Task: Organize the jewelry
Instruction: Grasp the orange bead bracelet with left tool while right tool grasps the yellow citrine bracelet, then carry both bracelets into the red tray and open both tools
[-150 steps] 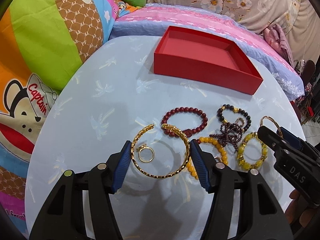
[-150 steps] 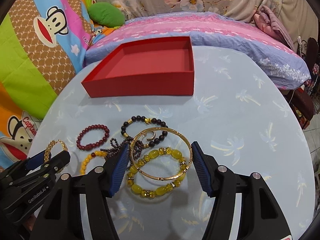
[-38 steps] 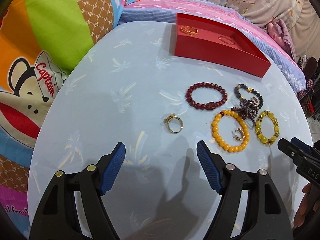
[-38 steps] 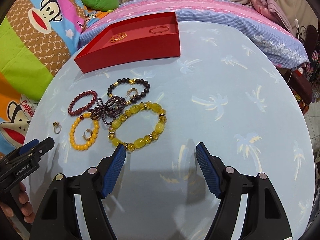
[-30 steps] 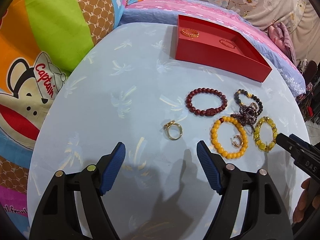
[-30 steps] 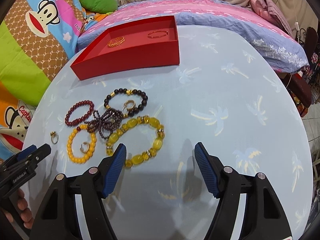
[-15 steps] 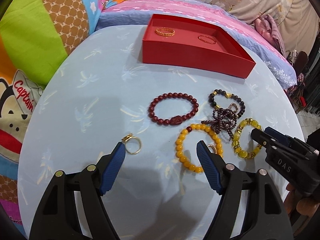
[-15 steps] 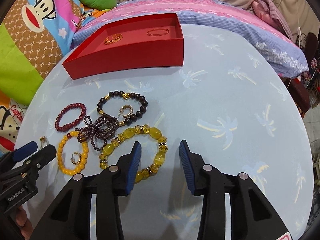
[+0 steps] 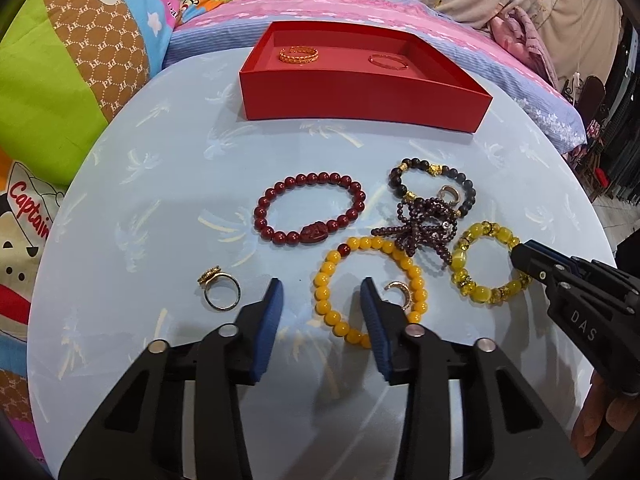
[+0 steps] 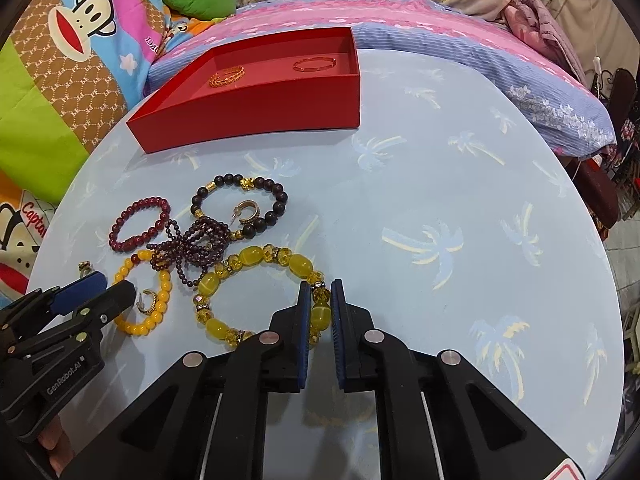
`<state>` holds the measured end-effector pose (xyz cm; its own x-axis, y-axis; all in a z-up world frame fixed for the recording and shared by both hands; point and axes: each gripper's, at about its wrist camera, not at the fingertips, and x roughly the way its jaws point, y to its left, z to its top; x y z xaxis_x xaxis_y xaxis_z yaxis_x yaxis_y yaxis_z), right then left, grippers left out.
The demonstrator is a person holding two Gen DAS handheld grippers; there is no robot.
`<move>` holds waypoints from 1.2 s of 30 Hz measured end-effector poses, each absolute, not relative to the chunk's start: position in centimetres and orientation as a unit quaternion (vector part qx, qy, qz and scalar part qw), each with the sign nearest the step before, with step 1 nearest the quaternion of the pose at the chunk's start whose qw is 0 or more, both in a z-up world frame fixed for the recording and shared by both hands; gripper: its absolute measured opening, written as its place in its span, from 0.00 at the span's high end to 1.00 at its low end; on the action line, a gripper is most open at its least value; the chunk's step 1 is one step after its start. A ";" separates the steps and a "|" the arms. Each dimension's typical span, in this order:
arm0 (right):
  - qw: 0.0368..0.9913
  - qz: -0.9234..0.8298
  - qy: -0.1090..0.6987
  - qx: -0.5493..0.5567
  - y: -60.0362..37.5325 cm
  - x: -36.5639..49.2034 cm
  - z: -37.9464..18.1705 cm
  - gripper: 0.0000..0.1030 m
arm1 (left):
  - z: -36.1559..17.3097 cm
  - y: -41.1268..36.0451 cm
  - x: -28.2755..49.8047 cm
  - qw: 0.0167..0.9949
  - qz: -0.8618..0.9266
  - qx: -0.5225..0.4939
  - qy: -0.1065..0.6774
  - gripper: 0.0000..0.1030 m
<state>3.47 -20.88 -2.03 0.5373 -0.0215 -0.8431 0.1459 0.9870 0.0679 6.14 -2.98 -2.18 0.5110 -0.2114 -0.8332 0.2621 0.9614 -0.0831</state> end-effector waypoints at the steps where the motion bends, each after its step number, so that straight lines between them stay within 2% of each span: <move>1: 0.874 -0.047 0.479 0.067 -20.9 3.4 -2.0 0.91 | -2.2 -2.9 6.2 0.868 -0.139 0.024 0.477 0.79; 2: 0.873 -0.045 0.480 0.072 -20.9 3.3 -2.0 0.91 | -2.1 -2.8 6.2 0.866 -0.142 0.019 0.479 0.84; 3: 0.872 -0.043 0.481 0.077 -21.0 3.3 -2.0 0.91 | -2.1 -2.7 6.3 0.864 -0.146 0.012 0.482 0.93; 12: 0.879 -0.036 0.466 0.096 -21.2 2.4 -0.2 0.91 | -0.7 -2.0 6.0 0.861 -0.158 -0.011 0.482 0.93; 26: 0.904 -0.012 0.417 0.092 -21.2 3.5 5.5 0.91 | 4.9 -2.7 5.9 0.868 -0.205 -0.012 0.452 0.93; 36: 0.920 0.003 0.379 0.095 -22.6 9.0 9.6 0.91 | 10.7 -3.7 11.7 0.884 -0.242 -0.032 0.399 0.93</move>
<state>8.95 -22.57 9.56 0.7126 0.0785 -0.6971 0.0661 0.9818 0.1782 11.69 -3.72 10.72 0.5642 -0.4530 -0.6902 0.4019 0.8810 -0.2496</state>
